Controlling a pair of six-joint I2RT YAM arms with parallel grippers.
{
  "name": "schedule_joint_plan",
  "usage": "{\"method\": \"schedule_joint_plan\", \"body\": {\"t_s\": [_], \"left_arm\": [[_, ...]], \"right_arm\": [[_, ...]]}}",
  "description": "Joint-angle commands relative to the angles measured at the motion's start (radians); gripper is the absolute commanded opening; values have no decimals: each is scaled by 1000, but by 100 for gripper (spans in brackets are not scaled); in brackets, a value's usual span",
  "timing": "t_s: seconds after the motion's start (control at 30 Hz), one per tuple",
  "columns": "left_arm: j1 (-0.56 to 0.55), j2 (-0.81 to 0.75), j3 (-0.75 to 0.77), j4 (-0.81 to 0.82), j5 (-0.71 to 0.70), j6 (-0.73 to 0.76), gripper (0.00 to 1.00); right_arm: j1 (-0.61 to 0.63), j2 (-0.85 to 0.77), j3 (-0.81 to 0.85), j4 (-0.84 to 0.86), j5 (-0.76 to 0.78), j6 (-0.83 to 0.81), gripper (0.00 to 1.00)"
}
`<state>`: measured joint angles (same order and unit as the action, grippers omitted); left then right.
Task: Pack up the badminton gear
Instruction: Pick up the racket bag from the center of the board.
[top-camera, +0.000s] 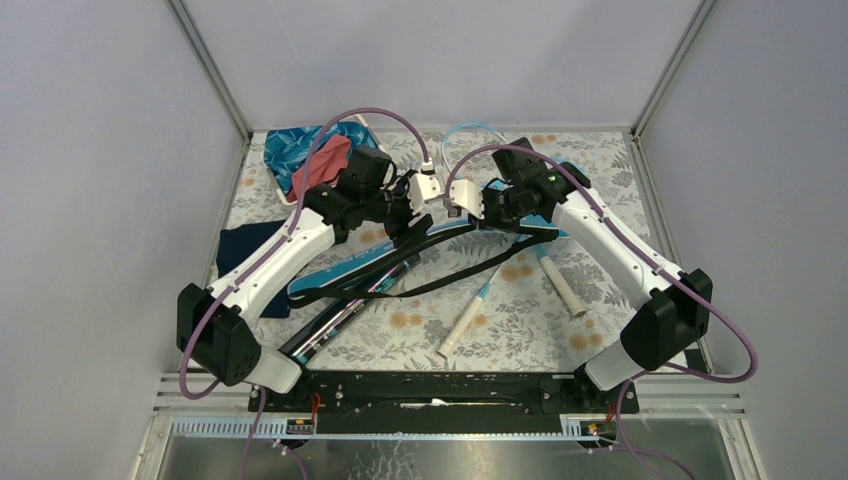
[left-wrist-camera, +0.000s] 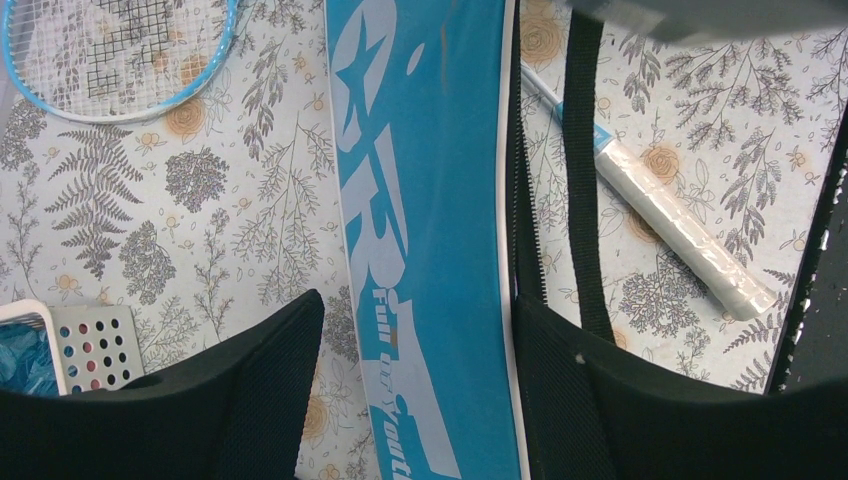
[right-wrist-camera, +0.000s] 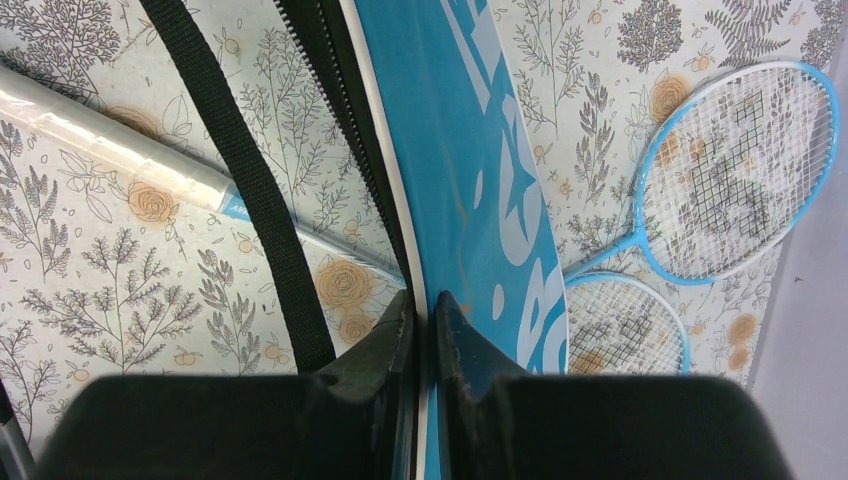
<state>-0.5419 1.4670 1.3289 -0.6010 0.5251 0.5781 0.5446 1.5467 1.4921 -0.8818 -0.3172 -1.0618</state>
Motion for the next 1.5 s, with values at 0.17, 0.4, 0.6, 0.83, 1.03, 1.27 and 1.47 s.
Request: {"method": "schedule_joint_plan", "body": {"t_s": [0.17,0.4,0.6,0.83,1.03,1.27,1.47], "left_arm": [[-16,-21,-65,59,-64,89,72],[-32,-84,-191,137,-73,230,64],[-31,-110,-273,215,-46,268,53],[-30,-112,-316,235,-15,313,26],[-22,-89,-242,171,-61,217,0],[-11,-107,-189,157,-177,80,0],[-9,-132,-182,184,-256,-7,0]], "right_arm": [[8,-50,15,-1,-69,-2,0],[8,-52,8,-6,-118,15,0],[8,-67,-30,23,-139,36,0],[-10,-97,-76,65,-174,71,1],[-30,-109,-96,91,-181,115,24],[-75,-98,-41,108,-233,210,75],[-87,-68,27,133,-267,334,83]]}}
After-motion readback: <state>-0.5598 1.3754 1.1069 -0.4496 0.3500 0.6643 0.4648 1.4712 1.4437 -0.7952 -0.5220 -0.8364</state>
